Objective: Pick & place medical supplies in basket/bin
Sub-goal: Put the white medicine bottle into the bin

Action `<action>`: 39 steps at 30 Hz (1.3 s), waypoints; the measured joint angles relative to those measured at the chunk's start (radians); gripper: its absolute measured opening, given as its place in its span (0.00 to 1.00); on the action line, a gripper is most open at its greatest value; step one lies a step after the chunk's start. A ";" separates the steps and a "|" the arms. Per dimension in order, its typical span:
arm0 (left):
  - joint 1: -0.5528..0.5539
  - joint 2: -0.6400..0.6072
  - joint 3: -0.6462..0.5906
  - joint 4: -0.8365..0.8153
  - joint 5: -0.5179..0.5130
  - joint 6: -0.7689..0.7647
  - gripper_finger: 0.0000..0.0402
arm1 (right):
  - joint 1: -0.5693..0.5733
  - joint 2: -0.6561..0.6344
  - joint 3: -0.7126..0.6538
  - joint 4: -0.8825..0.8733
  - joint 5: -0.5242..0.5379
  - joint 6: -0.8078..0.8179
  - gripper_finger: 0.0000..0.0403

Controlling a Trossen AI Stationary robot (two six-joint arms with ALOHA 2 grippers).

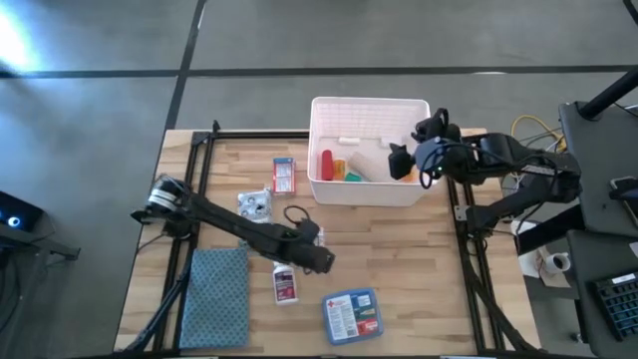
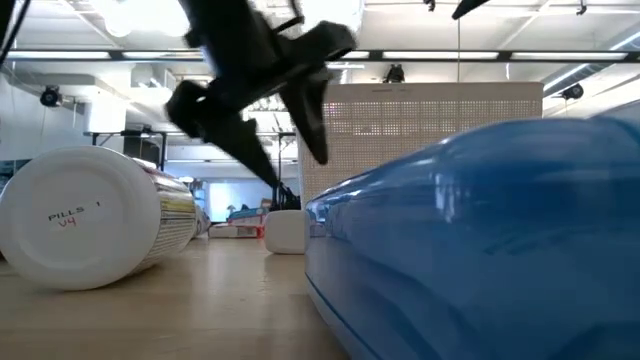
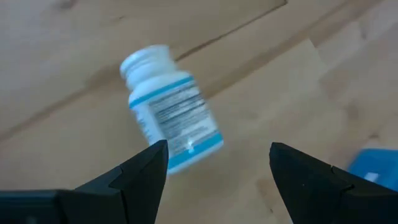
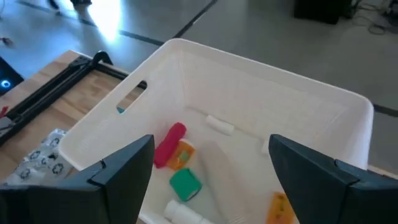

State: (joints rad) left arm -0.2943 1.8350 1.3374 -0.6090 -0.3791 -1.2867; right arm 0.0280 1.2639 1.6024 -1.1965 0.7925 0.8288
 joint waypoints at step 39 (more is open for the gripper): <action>0.039 0.254 0.199 -0.270 -0.021 0.002 0.42 | 0.002 -0.003 -0.004 -0.139 0.047 -0.017 0.76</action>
State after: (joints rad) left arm -0.2556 2.0886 1.5368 -0.8788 -0.4000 -1.2850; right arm 0.0303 1.2606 1.5986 -1.3357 0.8391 0.8115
